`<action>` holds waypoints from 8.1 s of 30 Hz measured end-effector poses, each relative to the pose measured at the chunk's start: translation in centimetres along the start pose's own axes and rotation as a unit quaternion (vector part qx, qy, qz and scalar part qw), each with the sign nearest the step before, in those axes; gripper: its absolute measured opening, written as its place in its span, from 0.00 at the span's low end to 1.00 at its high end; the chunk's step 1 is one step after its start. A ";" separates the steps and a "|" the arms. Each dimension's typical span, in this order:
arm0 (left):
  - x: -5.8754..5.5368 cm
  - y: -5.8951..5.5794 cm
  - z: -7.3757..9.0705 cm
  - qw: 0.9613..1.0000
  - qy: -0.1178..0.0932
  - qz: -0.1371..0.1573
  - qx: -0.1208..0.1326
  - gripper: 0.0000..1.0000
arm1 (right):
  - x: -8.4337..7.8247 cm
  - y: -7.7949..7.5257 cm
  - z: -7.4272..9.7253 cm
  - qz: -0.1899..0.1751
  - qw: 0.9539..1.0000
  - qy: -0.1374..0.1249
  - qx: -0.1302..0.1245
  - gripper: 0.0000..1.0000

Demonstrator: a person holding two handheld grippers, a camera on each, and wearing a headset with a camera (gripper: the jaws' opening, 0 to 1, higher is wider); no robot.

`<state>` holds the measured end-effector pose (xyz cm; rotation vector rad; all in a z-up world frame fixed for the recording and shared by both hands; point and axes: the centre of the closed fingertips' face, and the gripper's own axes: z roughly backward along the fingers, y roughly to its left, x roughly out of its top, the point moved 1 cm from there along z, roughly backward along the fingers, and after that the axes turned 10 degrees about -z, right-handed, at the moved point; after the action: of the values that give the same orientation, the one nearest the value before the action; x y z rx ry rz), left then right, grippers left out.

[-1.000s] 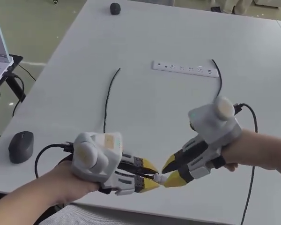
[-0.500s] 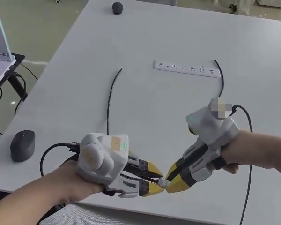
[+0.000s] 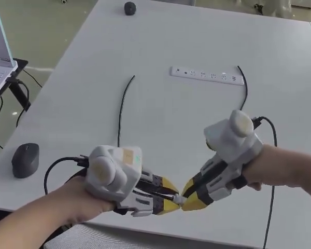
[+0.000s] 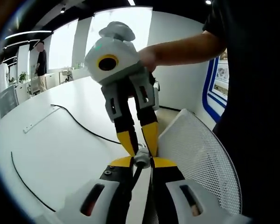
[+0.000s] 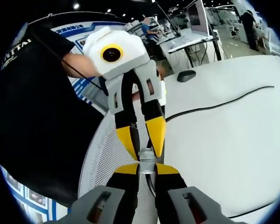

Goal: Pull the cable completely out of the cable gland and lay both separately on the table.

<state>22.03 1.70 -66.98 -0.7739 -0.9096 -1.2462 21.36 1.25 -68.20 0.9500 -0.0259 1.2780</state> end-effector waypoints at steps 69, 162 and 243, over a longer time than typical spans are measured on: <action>1.1 1.0 2.1 0.998 -0.025 -0.020 0.056 0.15 | 1.2 -0.3 2.0 0.039 0.975 -0.073 -0.207 0.12; 2.1 2.2 2.0 0.997 -0.031 0.024 0.061 0.15 | -3.8 -5.1 5.5 -0.112 0.927 -0.174 -0.314 0.00; 1.5 2.5 1.9 0.996 -0.016 0.037 0.074 0.15 | -1.1 -3.3 4.3 0.025 0.921 -0.084 -0.379 0.00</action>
<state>24.36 3.13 -64.76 -0.7060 -0.9783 -1.0912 25.72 -2.18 -67.98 0.3789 -0.6403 1.0882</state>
